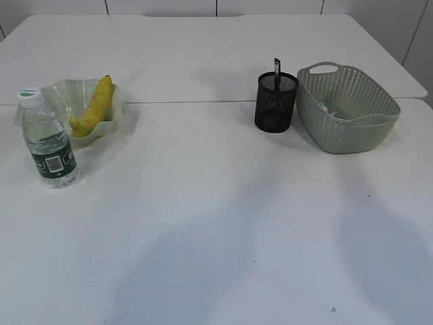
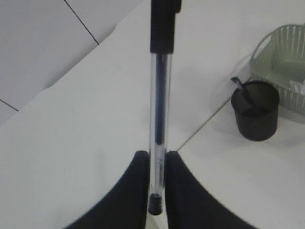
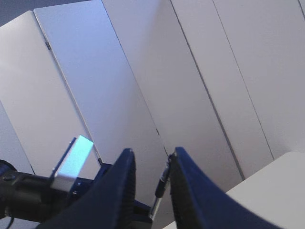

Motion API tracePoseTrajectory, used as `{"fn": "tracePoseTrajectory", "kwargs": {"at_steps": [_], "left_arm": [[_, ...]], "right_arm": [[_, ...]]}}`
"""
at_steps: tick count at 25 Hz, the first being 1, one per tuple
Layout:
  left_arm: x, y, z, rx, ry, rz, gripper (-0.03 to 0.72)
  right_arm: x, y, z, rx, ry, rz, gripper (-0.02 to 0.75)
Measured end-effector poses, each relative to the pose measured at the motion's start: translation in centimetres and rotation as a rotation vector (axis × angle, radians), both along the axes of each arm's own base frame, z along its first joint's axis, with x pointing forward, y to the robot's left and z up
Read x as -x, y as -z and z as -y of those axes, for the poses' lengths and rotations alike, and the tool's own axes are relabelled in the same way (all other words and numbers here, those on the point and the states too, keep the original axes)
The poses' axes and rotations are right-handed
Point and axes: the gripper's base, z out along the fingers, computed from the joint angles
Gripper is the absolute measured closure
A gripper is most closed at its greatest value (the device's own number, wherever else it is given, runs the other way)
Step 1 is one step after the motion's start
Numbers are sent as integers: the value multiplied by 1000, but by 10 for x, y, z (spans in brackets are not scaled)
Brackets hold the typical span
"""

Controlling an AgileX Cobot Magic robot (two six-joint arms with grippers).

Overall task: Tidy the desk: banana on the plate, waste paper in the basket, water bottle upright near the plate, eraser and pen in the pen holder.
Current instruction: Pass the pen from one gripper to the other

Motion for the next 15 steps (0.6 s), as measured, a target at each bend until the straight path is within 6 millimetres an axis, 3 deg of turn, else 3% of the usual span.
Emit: {"fn": "tracePoseTrajectory", "kwargs": {"at_steps": [7, 15], "left_arm": [[19, -29, -1, 153, 58, 59, 647], [35, -50, 3, 341, 138, 57, 647]], "right_arm": [[0, 0, -1, 3, 2, 19, 541], [2, -1, -32, 1, -72, 20, 535]]}}
